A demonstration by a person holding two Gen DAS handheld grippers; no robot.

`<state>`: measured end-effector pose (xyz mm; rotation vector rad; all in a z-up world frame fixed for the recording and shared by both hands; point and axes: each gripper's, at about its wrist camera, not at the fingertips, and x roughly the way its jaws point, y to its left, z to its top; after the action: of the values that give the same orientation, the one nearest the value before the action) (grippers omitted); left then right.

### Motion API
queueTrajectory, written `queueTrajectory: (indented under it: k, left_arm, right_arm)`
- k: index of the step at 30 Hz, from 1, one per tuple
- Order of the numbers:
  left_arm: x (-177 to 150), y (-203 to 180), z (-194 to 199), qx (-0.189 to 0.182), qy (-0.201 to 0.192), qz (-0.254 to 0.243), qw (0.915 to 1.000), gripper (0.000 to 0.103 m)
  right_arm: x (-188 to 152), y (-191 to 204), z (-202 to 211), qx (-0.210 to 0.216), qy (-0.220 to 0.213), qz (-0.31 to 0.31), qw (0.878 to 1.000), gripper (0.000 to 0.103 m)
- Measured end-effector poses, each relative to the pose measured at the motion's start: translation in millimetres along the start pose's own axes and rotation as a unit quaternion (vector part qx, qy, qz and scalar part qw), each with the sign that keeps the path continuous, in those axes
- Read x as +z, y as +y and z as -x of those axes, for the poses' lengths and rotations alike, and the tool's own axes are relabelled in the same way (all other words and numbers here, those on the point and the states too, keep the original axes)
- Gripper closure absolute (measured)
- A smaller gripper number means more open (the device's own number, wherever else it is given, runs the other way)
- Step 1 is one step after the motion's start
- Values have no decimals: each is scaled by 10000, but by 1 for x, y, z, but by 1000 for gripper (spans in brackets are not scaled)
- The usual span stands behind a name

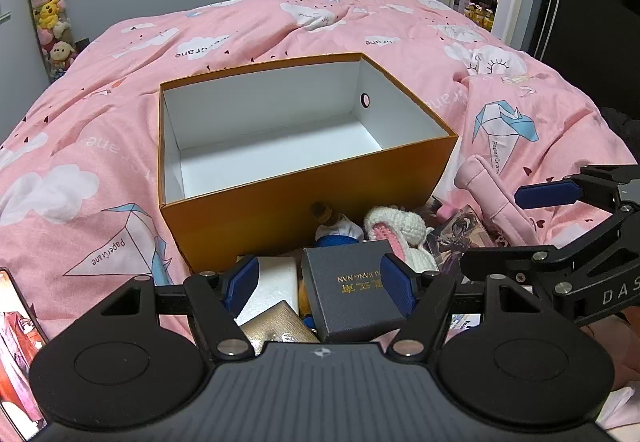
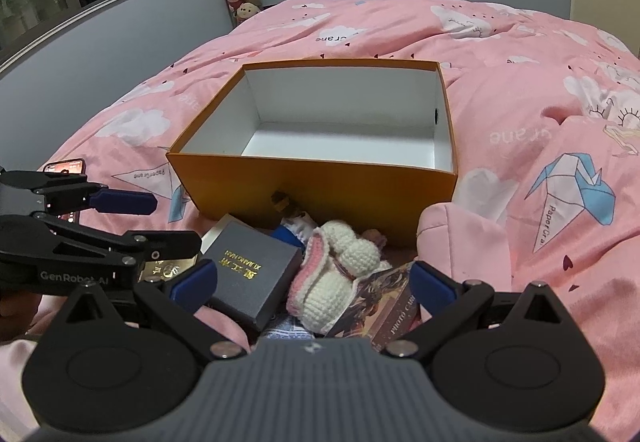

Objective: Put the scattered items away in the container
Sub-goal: 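Move both tools toward the pile of items in front of the box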

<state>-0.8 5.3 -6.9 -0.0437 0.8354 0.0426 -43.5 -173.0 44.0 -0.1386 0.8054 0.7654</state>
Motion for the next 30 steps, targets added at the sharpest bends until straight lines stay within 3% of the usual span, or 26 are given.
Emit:
queueTrajectory:
  k: [10, 20, 30]
  left_arm:
    - [-1, -2, 0, -14, -13, -33, 10000, 24]
    - [1, -5, 4, -29, -290, -189, 9994, 24]
    - [3, 7, 0, -204, -140, 163, 9996, 27]
  right_arm:
    - [2, -3, 1, -71, -96, -86, 9999, 1]
    - [1, -2, 8, -282, -678, 166, 9972, 1]
    - [6, -4, 7, -476, -769, 268, 9955, 1]
